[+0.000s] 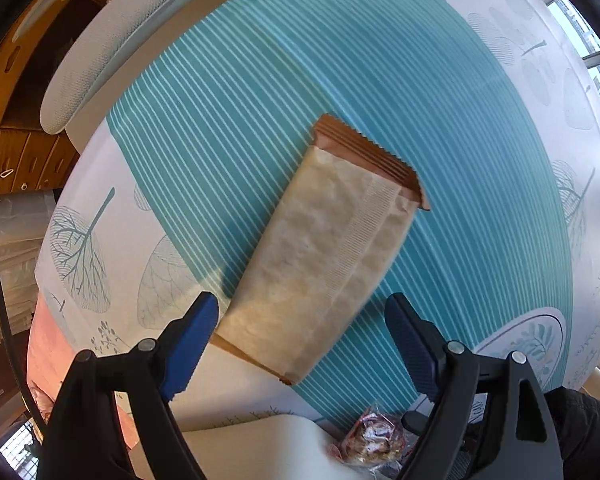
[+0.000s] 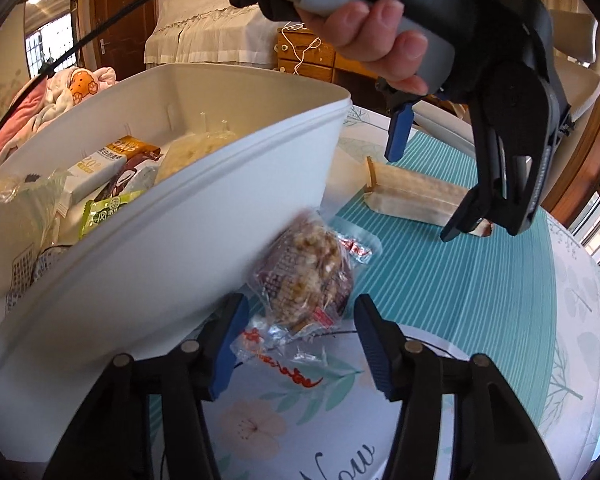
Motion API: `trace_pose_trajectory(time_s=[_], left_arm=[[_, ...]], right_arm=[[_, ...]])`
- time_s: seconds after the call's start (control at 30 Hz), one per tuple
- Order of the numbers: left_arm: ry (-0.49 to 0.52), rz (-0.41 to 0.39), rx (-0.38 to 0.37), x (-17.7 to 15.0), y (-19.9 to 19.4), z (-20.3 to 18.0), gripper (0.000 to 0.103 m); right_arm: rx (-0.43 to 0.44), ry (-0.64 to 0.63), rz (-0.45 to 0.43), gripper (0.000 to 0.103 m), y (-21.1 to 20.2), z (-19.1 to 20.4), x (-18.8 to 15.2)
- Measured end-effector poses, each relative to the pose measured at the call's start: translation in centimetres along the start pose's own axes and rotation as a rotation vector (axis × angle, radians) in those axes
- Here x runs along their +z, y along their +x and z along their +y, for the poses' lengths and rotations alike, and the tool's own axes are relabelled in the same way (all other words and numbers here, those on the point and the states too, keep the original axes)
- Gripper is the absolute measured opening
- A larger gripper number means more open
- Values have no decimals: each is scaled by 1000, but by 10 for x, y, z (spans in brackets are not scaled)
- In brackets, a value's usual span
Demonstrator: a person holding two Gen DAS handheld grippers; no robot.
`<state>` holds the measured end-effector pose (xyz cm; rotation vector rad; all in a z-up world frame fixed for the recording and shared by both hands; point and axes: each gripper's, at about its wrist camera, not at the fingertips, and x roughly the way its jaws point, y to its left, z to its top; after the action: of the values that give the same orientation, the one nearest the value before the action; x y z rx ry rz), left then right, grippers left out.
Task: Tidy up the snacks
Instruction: 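Grasp wafer bar with left gripper while right gripper grasps nut bag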
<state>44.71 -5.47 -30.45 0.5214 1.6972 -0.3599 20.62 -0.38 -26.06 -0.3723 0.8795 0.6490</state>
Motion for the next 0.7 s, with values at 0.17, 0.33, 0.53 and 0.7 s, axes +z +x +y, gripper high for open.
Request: trace_pose_trajectory(time_s=[0.17, 0.33, 0.53, 0.7], left_arm=[[-34, -14, -46, 4, 4, 6, 86], [-32, -42, -80, 1, 0, 10, 71], [-26, -74, -78, -3, -12, 13, 59], [-55, -89, -107, -7, -16, 13, 58]], right_arm=[[3, 7, -6, 49, -1, -2, -2], [8, 25, 1, 42, -5, -9, -7], [20, 30, 16, 34, -10, -15, -11], [41, 98, 32, 25, -16, -23, -10]])
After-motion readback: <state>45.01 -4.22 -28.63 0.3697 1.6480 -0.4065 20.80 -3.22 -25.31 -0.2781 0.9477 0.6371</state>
